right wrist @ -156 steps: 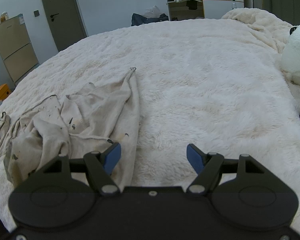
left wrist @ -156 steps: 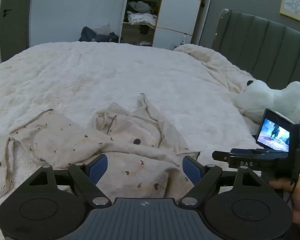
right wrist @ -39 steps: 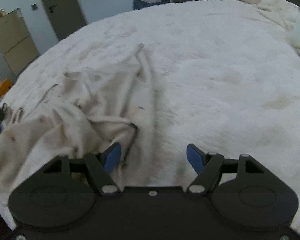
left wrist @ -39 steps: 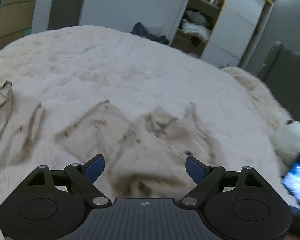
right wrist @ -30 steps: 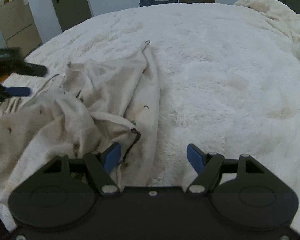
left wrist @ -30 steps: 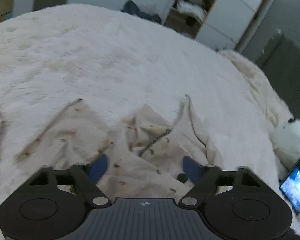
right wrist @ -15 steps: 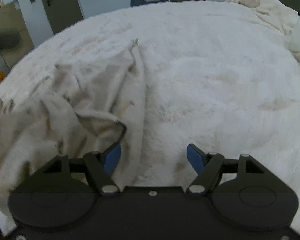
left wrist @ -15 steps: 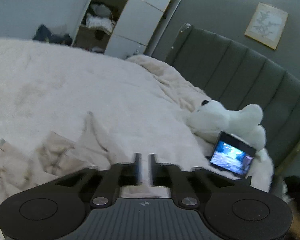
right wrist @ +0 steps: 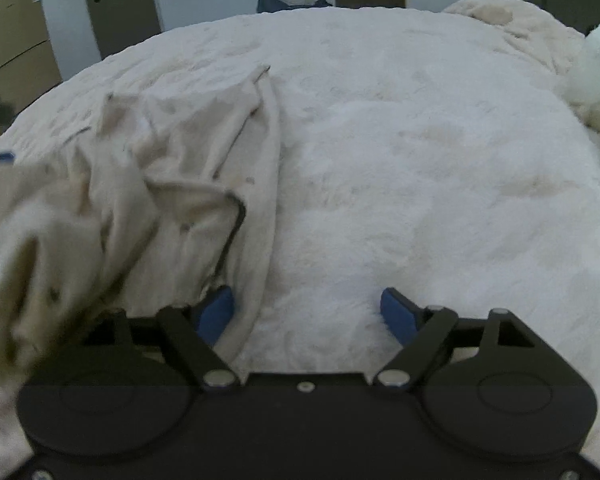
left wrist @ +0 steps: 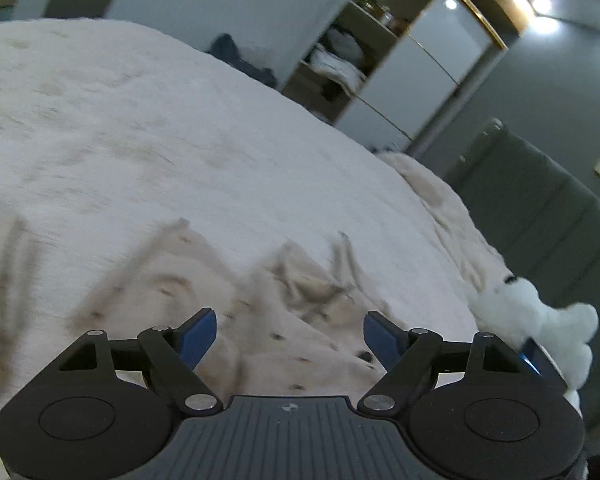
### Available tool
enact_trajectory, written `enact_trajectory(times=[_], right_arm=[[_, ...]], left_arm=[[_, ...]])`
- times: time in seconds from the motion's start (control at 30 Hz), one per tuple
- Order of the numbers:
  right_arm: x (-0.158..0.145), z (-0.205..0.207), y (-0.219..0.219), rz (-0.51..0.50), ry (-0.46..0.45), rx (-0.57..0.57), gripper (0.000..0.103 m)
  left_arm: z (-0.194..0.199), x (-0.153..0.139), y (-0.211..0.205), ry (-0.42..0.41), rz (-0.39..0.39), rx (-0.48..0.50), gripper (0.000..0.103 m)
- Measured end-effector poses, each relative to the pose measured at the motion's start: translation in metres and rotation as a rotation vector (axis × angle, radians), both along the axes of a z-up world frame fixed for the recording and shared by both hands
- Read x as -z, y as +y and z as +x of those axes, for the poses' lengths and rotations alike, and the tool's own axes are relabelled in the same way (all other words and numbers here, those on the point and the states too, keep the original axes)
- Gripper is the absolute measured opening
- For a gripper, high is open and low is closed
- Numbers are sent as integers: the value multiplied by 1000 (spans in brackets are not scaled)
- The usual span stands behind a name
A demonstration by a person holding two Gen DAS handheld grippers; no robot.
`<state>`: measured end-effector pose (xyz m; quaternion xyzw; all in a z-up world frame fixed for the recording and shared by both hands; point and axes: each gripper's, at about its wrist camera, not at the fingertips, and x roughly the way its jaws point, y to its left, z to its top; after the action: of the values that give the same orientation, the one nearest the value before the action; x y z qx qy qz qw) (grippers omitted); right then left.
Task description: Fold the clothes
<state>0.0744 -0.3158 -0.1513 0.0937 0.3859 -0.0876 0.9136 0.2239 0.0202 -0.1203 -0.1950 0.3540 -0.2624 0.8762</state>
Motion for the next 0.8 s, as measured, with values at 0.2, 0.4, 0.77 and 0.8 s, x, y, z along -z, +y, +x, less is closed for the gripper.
enact_trajectory(times=[0.2, 0.4, 0.77, 0.8], right_arm=[[-67, 35, 33, -67, -89, -159, 77], [-101, 104, 51, 73, -32, -293, 78], [-46, 187, 82, 103, 226, -275, 6], [-52, 186, 80, 93, 203, -261, 5]], left_arm=[[-3, 4, 38, 34, 38, -83, 80], [4, 6, 74, 112, -171, -186, 80], [16, 20, 51, 192, -155, -47, 80], [16, 23, 49, 205, -174, -25, 80]])
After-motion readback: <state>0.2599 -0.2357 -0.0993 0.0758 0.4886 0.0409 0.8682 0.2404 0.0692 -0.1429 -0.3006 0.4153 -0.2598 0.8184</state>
